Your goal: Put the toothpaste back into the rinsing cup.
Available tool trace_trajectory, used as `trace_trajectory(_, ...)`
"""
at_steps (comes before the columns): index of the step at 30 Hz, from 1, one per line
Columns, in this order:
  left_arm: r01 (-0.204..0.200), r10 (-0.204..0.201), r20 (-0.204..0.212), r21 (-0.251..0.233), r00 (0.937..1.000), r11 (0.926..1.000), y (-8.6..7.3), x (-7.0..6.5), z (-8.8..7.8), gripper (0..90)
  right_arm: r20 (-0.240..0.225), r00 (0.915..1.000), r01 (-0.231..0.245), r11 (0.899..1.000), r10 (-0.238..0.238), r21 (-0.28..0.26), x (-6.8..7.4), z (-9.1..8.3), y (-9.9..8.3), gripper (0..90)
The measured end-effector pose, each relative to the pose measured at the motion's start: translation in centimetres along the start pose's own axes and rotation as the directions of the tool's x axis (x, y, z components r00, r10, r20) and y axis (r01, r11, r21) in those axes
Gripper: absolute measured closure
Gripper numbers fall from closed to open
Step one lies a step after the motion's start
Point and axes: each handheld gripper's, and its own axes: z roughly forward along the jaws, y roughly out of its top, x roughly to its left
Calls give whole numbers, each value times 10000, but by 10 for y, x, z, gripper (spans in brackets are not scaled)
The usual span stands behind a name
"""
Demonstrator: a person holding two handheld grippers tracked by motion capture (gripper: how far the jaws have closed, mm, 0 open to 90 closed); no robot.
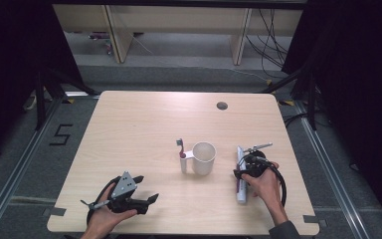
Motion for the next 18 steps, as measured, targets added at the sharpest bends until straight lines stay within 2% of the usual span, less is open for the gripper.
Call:
trace_trajectory(1, -7, 7, -19, 21, 10000, 10000, 0, 0, 0, 192, 104, 9998, 192, 9998, -193, 85, -2, 1, -1, 514)
trace_trajectory(2, 57, -57, 5, -10, 10000, 10000, -1, -1, 0, 192, -13, 9999, 147, 9997, -146, 202, -2, -1, -1, 530)
trace_trajectory(4, 63, -63, -17, 2, 10000, 10000, 0, -1, 0, 192, -100, 9988, 474, 9986, -472, 229, -6, -2, 0, 554)
trace_trajectory(7, -7, 7, 47, 21, 10000, 10000, -1, 0, 1, 192, -200, 9991, 381, 9983, -373, 432, -7, -3, 0, 581)
trace_trajectory(8, 8, -8, 65, 17, 10000, 10000, -1, 0, 1, 193, -117, 9973, 725, 9970, -722, 262, -10, -1, 0, 589)
trace_trajectory(11, 33, -33, -7, -18, 10000, 10000, 0, -1, 1, 192, -5, 9991, 425, 9965, -425, 720, -6, -2, 4, 619)
trace_trajectory(13, -8, 8, 51, 29, 10000, 10000, -1, -1, 1, 193, -141, 9969, 779, 9931, -769, 876, -6, -3, 6, 634)
trace_trajectory(16, 38, -38, 49, -49, 10000, 10000, 0, -1, 2, 192, -39, 9954, 951, 9892, -953, 1117, -4, -3, 10, 655)
trace_trajectory(18, 22, -22, 92, -19, 10000, 10000, -1, -1, 2, 193, -72, 9940, 1092, 9841, -1092, 1400, -1, -4, 13, 708)
